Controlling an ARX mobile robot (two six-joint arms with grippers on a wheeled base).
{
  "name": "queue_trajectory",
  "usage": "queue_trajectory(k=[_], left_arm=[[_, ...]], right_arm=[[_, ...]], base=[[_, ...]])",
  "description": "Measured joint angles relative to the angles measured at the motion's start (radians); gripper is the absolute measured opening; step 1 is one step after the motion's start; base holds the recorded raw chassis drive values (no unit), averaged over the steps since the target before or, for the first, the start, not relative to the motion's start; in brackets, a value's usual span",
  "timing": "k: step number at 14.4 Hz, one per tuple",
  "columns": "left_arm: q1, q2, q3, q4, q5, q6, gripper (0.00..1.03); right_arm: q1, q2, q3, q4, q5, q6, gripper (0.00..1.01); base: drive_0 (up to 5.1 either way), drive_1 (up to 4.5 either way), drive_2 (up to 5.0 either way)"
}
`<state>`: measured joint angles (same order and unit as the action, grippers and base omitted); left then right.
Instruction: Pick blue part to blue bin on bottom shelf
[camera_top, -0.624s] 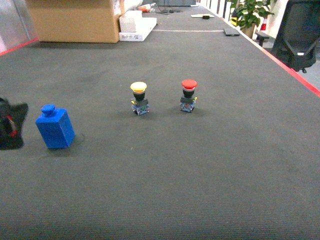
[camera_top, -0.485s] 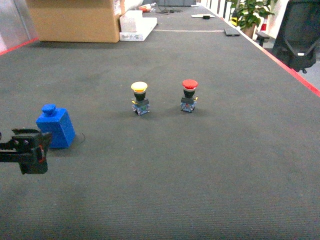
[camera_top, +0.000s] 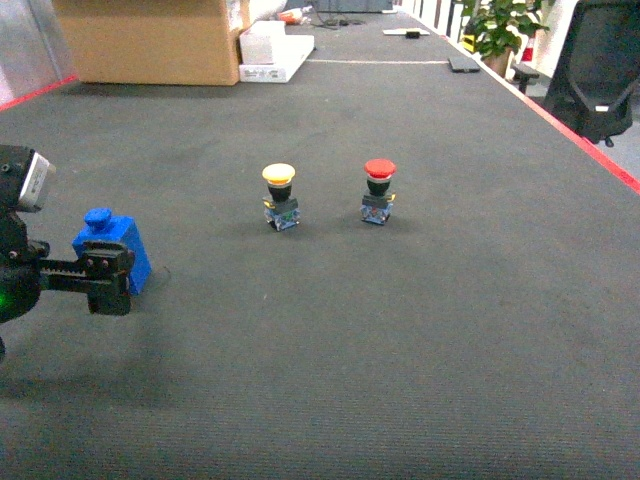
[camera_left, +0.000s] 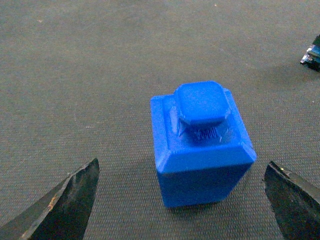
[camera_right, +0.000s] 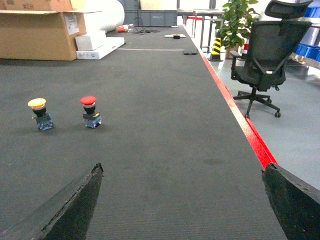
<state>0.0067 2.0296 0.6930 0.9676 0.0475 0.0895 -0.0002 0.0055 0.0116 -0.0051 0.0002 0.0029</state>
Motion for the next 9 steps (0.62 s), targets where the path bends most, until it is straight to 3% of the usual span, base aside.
queue_trajectory(k=[6,8,9], left_arm=[[-0.006,0.135,0.179,-0.05,0.005,0.027,0.97],[-0.008,0.135,0.201,-0.087,0.014,0.039,0.54],[-0.006,0.135,0.201,-0.089,0.014,0.039,0.47]], right_arm=[[0.0,0.0,0.0,0.0,0.0,0.0,0.98],[0.0,0.0,0.0,0.0,0.0,0.0,0.98],[0.0,0.0,0.0,0.0,0.0,0.0,0.98]], base=[[0.0,0.0,0.0],[0.0,0.0,0.0],[0.0,0.0,0.0]])
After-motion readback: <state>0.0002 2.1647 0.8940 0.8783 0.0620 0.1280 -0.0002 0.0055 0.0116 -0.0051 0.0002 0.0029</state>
